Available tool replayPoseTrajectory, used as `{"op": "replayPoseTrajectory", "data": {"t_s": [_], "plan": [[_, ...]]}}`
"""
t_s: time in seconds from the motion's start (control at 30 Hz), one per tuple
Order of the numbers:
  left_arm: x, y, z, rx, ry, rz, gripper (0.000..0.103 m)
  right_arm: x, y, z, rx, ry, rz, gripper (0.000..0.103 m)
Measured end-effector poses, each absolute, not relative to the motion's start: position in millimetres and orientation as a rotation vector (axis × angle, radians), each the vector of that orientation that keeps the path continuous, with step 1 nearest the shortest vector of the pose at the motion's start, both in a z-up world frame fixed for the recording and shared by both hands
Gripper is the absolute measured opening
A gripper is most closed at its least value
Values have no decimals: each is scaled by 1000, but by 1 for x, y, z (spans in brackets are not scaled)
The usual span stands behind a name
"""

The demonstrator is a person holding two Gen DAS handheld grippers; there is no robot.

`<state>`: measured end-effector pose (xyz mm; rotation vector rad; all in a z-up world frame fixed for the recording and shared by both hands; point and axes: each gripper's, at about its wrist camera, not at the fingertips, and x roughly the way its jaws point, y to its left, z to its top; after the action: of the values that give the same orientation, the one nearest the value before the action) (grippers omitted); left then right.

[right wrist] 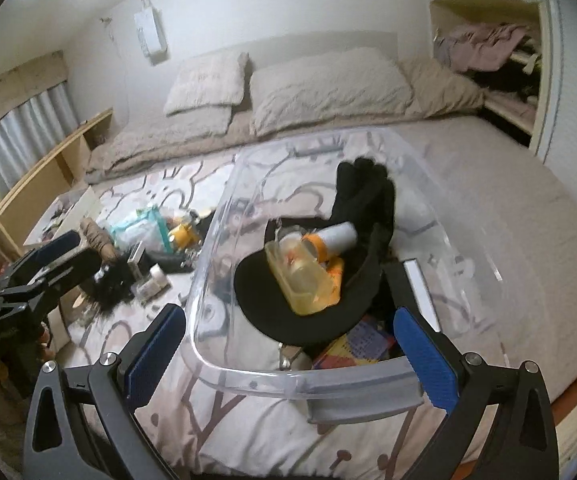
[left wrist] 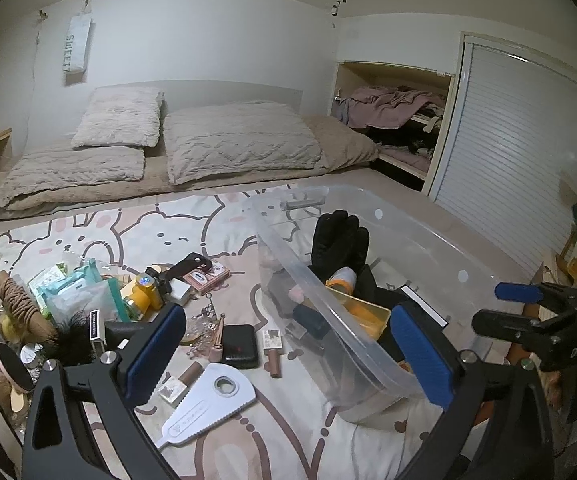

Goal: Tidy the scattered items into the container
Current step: 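Withdraw both tools upward out of the clear bin, then move both tools over the white jar opener and gel polish bottle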

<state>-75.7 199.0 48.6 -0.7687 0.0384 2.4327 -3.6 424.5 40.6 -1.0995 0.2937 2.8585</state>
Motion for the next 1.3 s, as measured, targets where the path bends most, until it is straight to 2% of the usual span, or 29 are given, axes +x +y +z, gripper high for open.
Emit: {"op": "replayPoseTrajectory", "data": {"t_s": [0.63, 1.3], "plan": [[-57, 180, 48, -757, 53, 2439, 103, 34, 421, 51, -791, 260, 2865, 103], [-62, 118, 57, -692, -19, 2551, 103, 17, 359, 60, -619, 173, 2982, 103]]}}
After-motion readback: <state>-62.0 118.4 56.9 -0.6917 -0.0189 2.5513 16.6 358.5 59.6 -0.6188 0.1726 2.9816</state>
